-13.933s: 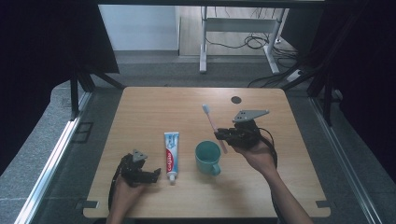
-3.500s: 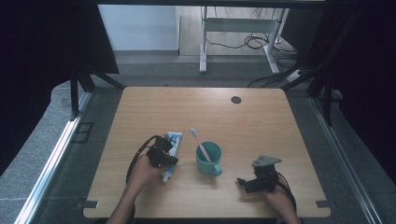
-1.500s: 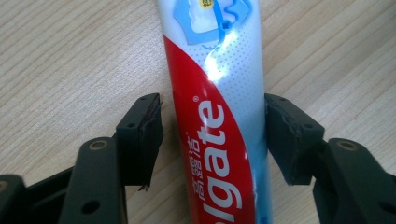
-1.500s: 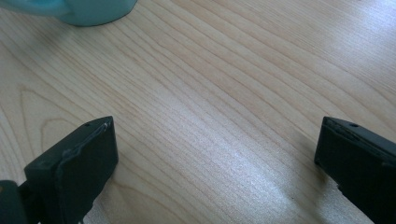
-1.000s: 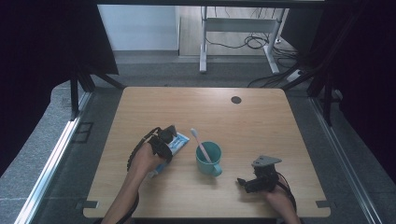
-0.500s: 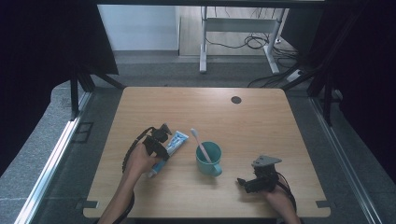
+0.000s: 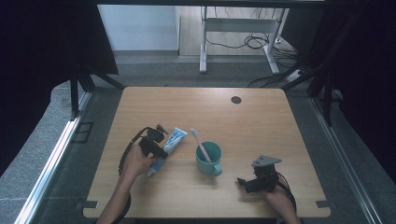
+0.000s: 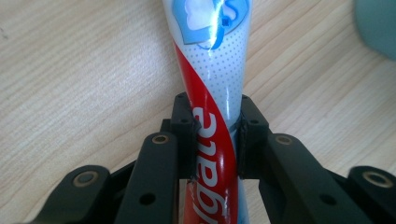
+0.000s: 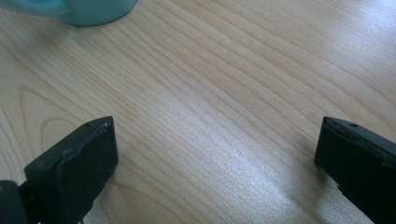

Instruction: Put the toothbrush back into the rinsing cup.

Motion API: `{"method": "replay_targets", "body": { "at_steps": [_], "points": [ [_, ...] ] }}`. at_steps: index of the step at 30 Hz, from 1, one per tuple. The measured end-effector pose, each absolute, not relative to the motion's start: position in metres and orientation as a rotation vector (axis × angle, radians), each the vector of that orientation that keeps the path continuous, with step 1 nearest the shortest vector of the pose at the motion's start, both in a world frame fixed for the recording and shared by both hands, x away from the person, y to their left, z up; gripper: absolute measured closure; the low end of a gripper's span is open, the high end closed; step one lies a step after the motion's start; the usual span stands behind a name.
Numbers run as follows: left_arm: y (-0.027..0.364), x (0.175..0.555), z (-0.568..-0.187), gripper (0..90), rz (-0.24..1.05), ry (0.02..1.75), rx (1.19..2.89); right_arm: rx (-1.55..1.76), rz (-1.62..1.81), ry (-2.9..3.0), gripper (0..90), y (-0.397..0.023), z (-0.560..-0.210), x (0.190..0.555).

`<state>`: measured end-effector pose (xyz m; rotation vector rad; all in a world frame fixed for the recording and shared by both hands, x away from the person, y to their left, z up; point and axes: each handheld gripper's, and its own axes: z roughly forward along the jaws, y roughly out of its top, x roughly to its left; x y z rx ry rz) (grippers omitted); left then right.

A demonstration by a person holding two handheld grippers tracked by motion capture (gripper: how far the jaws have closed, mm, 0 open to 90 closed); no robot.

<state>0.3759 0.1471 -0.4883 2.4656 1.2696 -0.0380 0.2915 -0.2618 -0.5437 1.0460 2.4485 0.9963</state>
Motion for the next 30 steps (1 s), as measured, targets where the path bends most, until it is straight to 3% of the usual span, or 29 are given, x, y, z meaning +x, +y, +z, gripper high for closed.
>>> {"method": "replay_targets", "body": {
  "at_steps": [30],
  "points": [
    [0.170,0.346,-0.448,73.7,0.151,1.033,2.242,1.047,0.997,2.448,0.0,-0.262,-0.544,0.291]
  ]
}}
